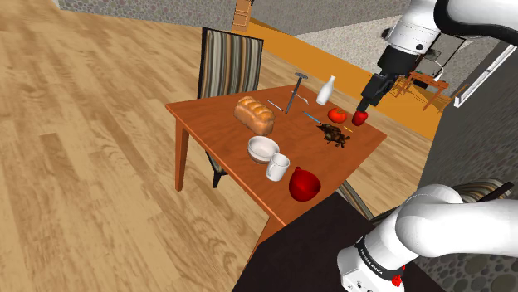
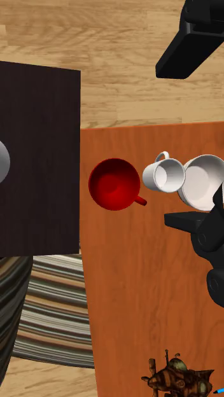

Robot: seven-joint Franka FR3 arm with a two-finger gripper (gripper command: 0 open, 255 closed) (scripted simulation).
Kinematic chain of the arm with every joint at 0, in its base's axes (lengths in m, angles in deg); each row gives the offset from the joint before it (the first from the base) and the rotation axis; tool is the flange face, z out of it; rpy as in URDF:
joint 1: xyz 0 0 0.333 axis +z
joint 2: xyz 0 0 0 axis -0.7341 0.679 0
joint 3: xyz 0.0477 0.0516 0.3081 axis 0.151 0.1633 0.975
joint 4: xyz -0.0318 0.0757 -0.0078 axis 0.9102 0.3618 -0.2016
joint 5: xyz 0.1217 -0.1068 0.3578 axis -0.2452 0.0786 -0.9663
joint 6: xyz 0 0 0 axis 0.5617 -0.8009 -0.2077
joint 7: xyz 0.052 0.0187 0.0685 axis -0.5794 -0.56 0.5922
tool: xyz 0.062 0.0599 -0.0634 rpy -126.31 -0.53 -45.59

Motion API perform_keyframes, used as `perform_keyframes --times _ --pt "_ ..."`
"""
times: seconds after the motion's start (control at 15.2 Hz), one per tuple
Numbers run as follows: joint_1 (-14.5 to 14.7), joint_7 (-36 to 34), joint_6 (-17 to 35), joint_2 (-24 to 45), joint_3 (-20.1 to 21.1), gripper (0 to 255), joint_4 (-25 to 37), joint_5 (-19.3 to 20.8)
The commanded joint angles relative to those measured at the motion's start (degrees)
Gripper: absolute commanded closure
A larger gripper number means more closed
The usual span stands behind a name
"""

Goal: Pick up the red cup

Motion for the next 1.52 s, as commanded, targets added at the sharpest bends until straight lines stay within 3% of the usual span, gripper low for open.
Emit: perform_keyframes --times 0.0,0.79,1.45 --pt "0.00 0.00 0.00 0.00 0.00 0 0.00 0.00" --pt "-0.92 7.51 22.64 2.34 -9.01 0 -20.28 1.68" --pt "-0.06 16.10 45.51 17.10 -17.94 0 -29.08 1.04"
